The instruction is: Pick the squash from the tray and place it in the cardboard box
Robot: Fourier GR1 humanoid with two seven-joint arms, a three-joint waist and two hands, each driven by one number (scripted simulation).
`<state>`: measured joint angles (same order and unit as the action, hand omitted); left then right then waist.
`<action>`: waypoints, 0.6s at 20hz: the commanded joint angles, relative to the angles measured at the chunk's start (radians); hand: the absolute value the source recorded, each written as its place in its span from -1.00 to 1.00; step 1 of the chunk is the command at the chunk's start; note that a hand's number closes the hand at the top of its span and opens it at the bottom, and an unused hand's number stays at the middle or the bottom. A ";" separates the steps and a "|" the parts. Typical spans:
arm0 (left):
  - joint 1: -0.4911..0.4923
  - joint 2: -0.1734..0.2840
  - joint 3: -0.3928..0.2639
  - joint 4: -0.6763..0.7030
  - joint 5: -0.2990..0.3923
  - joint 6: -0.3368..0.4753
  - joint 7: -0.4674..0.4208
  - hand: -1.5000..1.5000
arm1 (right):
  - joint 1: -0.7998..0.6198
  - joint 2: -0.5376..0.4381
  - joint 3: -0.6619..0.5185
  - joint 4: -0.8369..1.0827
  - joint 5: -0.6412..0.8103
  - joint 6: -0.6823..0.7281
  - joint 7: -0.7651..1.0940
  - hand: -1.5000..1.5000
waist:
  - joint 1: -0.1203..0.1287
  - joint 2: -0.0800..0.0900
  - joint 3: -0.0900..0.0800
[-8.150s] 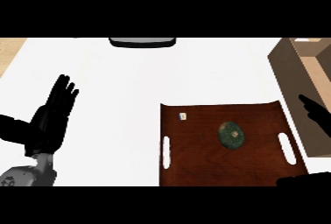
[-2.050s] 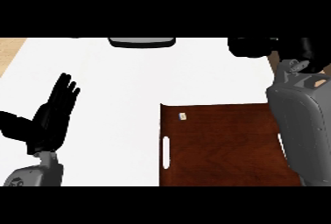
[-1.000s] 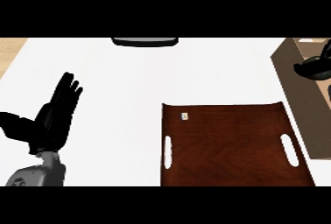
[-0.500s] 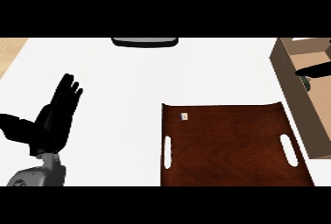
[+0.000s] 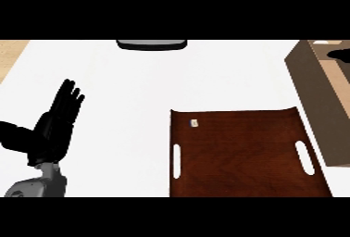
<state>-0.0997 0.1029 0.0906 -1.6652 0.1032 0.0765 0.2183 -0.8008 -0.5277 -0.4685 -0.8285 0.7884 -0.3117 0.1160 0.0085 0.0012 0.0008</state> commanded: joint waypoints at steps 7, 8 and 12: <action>0.006 0.001 0.006 -0.022 -0.004 0.012 0.014 0.00 | 0.081 0.015 -0.276 -0.133 -0.415 0.087 -0.148 -1.00 | -0.023 -0.007 0.000; 0.028 0.006 0.017 -0.003 0.010 -0.010 -0.012 0.00 | 0.072 0.025 -0.268 -0.152 -0.426 0.086 -0.122 -1.00 | -0.016 -0.005 -0.001; 0.034 0.014 0.017 -0.064 0.025 -0.018 0.021 0.00 | 0.175 -0.011 -0.298 -0.231 -0.500 0.106 -0.140 -1.00 | -0.011 -0.004 -0.001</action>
<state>-0.0864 0.1033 0.0939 -1.6996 0.1065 0.0790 0.2344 -0.6903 -0.5199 -0.7311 -0.9933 0.3687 -0.2268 -0.0078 -0.0059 -0.0030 0.0005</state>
